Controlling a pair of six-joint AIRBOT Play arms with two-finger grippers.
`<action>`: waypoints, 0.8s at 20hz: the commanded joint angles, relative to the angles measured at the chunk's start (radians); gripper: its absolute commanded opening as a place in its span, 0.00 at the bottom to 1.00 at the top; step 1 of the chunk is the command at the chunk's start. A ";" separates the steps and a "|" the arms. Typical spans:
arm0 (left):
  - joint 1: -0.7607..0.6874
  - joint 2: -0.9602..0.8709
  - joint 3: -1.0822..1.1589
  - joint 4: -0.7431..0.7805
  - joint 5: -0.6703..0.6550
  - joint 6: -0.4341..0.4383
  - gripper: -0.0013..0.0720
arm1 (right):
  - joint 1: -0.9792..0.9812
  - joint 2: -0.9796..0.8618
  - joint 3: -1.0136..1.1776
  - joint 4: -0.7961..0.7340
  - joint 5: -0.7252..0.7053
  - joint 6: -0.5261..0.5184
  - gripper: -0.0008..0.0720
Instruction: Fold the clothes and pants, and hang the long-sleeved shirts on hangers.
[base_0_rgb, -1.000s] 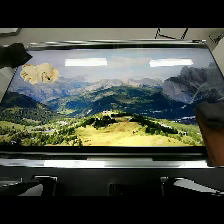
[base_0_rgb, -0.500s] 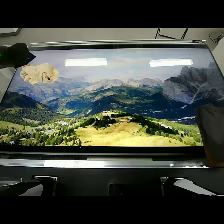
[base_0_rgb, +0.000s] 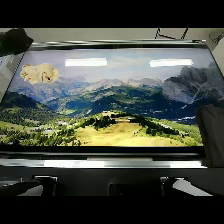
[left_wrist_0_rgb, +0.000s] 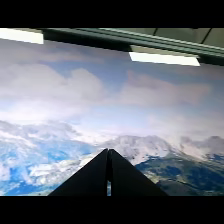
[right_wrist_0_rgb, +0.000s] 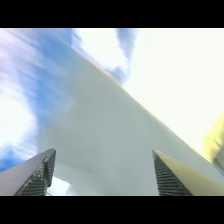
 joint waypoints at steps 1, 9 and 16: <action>-0.036 -0.103 0.011 0.281 -0.143 -0.087 0.13 | 0.328 -0.016 0.123 0.060 -0.051 0.021 0.92; -0.052 -0.115 -0.361 0.060 -0.246 -0.019 0.97 | 0.706 -0.185 -0.049 -0.021 0.328 0.014 0.90; -0.049 -0.117 -0.370 0.065 -0.246 -0.016 0.97 | 0.718 -0.185 -0.049 -0.035 0.343 0.012 0.90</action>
